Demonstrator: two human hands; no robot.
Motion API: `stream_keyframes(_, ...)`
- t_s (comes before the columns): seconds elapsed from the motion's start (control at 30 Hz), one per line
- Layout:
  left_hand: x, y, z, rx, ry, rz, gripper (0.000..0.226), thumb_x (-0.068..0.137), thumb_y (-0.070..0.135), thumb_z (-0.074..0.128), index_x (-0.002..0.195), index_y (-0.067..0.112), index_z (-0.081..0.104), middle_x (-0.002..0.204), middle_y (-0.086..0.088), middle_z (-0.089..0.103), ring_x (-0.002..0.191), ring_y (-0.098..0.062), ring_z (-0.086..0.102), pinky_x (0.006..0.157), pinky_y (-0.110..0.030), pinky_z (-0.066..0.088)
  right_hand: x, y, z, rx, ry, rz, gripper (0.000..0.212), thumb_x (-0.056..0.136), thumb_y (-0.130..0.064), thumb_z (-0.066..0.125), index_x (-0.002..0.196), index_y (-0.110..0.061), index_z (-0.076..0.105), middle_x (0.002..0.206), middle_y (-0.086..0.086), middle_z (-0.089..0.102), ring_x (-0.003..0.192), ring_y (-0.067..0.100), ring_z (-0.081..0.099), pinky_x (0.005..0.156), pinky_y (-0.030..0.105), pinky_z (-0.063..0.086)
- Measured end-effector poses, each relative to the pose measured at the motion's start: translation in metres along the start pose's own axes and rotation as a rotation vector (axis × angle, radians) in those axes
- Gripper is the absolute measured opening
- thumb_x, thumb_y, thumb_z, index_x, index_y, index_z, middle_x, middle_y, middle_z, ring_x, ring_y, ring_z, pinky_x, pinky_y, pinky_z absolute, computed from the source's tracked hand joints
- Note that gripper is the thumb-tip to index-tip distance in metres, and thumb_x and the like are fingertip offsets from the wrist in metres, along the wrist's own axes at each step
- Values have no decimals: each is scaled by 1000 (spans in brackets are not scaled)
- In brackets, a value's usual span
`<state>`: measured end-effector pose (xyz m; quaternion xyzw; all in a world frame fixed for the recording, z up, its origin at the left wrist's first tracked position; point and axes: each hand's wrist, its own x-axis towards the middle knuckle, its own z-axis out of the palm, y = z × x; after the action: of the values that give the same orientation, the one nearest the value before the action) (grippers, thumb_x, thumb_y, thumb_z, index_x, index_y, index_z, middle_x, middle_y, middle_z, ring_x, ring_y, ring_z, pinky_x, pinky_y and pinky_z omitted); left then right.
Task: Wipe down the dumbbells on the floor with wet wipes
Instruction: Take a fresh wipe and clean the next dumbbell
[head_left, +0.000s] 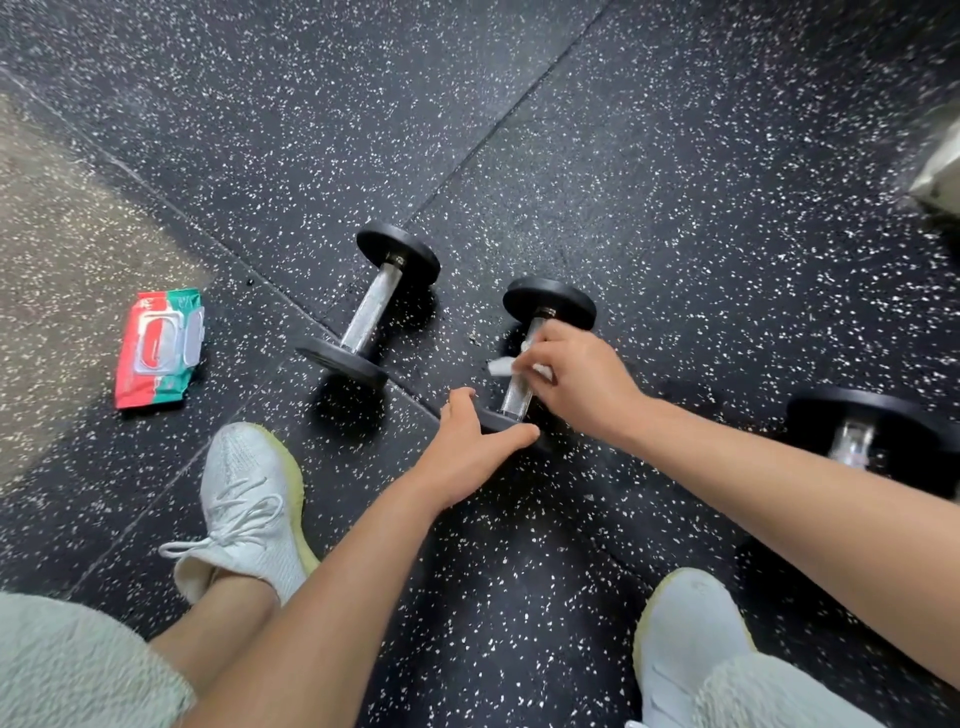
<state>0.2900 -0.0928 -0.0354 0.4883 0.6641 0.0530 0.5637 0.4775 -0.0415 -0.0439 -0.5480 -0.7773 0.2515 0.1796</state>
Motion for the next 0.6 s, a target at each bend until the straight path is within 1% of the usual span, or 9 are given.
stream_keyframes(0.07, 1, -1, -1, -7, -5, -6, 104, 79, 67, 71, 158, 28, 16, 151, 4, 30, 134, -20, 42, 107, -37, 37, -12, -8, 3, 25, -117, -96, 12, 88, -22, 76, 98, -25, 80, 94, -8, 62, 82, 20, 64, 70, 37, 53)
stream_keyframes(0.13, 2, -1, 0, -10, -6, -9, 105, 75, 70, 65, 158, 27, 18, 155, 1, 31, 135, -21, 43, 109, -40, 38, -10, -6, -1, 30, -167, -126, 10, 88, -25, 77, 97, -27, 80, 92, -10, 60, 80, 17, 62, 70, 36, 53)
stream_keyframes(0.2, 1, 0, 1, -8, -3, -18, 105, 73, 70, 60, 158, 27, 18, 158, -1, 29, 137, -24, 41, 113, -43, 37, 1, 3, -6, 15, -94, -82, 11, 88, -24, 76, 98, -25, 81, 90, -13, 57, 78, 14, 58, 68, 34, 51)
stream_keyframes(0.27, 0, 3, 3, -15, -1, -24, 106, 72, 70, 60, 159, 26, 17, 159, 0, 26, 139, -24, 39, 115, -45, 35, 10, 11, -8, 13, 31, 27, 13, 88, -22, 76, 100, -23, 81, 89, -13, 54, 79, 13, 58, 68, 32, 49)
stream_keyframes(0.33, -1, 6, 6, -4, 5, -17, 109, 71, 70, 60, 160, 24, 17, 158, 0, 26, 141, -25, 38, 117, -47, 34, 7, 11, -4, -2, 86, 85, 14, 89, -23, 75, 102, -23, 81, 91, -10, 57, 79, 14, 59, 69, 31, 49)
stream_keyframes(0.4, -1, 8, 8, 12, 10, -13, 110, 71, 70, 61, 160, 22, 17, 158, -2, 25, 143, -26, 38, 119, -49, 33, -7, 2, 1, 10, 12, 7, 13, 89, -23, 75, 100, -24, 80, 94, -8, 61, 79, 15, 61, 69, 32, 50)
stream_keyframes(0.5, 1, 8, 10, 24, 5, -9, 111, 71, 70, 64, 159, 20, 18, 157, -3, 25, 144, -27, 36, 119, -49, 33, -23, -3, -2, 52, -137, -107, 9, 89, -24, 75, 96, -27, 79, 93, -11, 60, 79, 14, 61, 69, 32, 50)
stream_keyframes(0.53, 2, 7, 10, 25, 10, -3, 113, 70, 70, 65, 160, 20, 18, 157, -3, 25, 145, -27, 35, 120, -49, 33, -20, 0, -5, 45, -122, -102, 9, 88, -24, 76, 96, -27, 80, 92, -12, 60, 79, 13, 60, 69, 33, 51)
stream_keyframes(0.6, 2, 6, 12, 21, 24, 8, 115, 75, 70, 71, 162, 20, 16, 161, -3, 22, 149, -28, 30, 122, -51, 30, -8, 9, -9, 29, -15, -25, 11, 88, -22, 76, 97, -25, 81, 91, -12, 59, 77, 11, 57, 68, 33, 51)
